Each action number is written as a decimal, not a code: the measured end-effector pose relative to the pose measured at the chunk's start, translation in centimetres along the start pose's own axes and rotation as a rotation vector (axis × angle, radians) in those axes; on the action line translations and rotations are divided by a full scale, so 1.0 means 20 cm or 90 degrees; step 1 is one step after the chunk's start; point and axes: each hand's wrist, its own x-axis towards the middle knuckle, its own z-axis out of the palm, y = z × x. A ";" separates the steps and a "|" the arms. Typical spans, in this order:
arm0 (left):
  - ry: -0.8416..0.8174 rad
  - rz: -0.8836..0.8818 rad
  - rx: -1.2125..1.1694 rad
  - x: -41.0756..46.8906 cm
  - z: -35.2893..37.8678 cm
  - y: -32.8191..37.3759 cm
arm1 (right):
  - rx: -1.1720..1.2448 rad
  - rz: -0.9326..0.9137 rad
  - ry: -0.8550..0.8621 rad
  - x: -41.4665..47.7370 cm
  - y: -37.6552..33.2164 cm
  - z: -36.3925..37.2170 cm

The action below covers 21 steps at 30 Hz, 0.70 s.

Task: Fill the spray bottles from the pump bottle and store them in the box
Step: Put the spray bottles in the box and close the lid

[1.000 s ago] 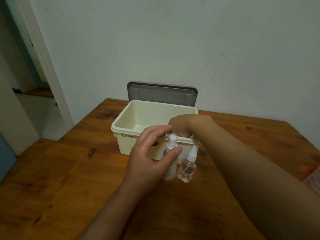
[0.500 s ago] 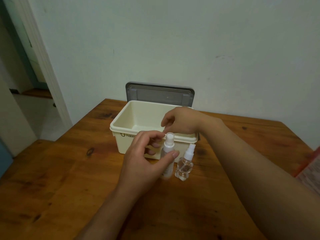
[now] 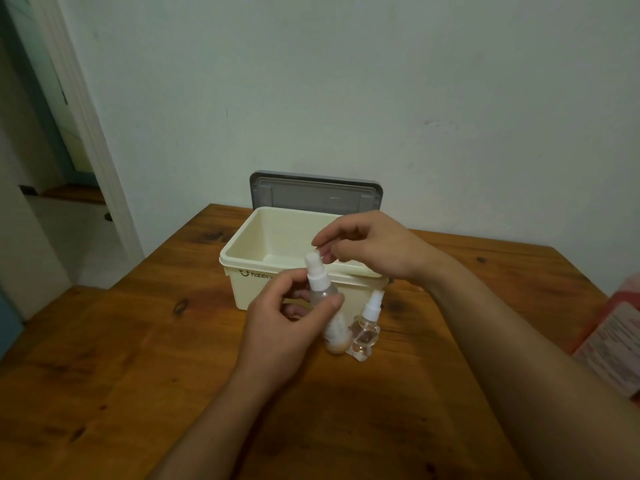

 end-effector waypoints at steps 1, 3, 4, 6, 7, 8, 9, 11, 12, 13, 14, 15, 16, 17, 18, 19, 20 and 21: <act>0.012 -0.015 -0.047 0.00 0.00 0.01 | 0.011 -0.001 -0.013 -0.01 -0.01 -0.01; 0.035 -0.032 -0.121 0.01 0.01 0.04 | 0.025 -0.006 -0.048 -0.03 -0.02 -0.01; 0.044 -0.035 -0.145 0.01 0.02 0.05 | 0.031 -0.012 -0.066 -0.03 -0.03 -0.02; 0.060 -0.039 -0.178 0.02 0.02 0.06 | 0.031 -0.015 -0.094 -0.04 -0.04 -0.03; 0.068 -0.041 -0.195 0.02 0.02 0.07 | 0.025 -0.014 -0.104 -0.05 -0.04 -0.03; 0.075 -0.040 -0.210 0.02 0.02 0.07 | 0.019 -0.013 -0.113 -0.05 -0.05 -0.04; 0.080 -0.040 -0.222 0.03 0.02 0.07 | 0.017 -0.010 -0.122 -0.06 -0.05 -0.05; 0.087 -0.036 -0.238 0.03 0.03 0.08 | 0.020 -0.005 -0.144 -0.06 -0.06 -0.06; 0.089 -0.034 -0.248 0.04 0.03 0.09 | 0.021 -0.001 -0.152 -0.06 -0.06 -0.06; 0.091 -0.035 -0.262 0.04 0.03 0.09 | 0.016 0.002 -0.155 -0.06 -0.07 -0.05; 0.094 -0.037 -0.276 0.04 0.04 0.10 | 0.006 0.003 -0.152 -0.06 -0.07 -0.05; 0.098 -0.038 -0.290 0.04 0.04 0.10 | -0.011 0.001 -0.146 -0.06 -0.08 -0.05; 0.102 -0.038 -0.299 0.04 0.04 0.10 | -0.027 -0.003 -0.137 -0.06 -0.08 -0.04; 0.104 -0.037 -0.304 0.04 0.04 0.11 | -0.037 -0.006 -0.127 -0.05 -0.09 -0.04; 0.105 -0.037 -0.305 0.04 0.04 0.11 | -0.038 -0.009 -0.120 -0.05 -0.09 -0.04; 0.107 -0.038 -0.306 0.04 0.04 0.11 | -0.037 -0.011 -0.114 -0.05 -0.09 -0.04; 0.108 -0.038 -0.305 0.04 0.04 0.11 | -0.040 -0.014 -0.109 -0.05 -0.09 -0.04; 0.109 -0.038 -0.301 0.04 0.04 0.10 | -0.047 -0.019 -0.106 -0.05 -0.10 -0.04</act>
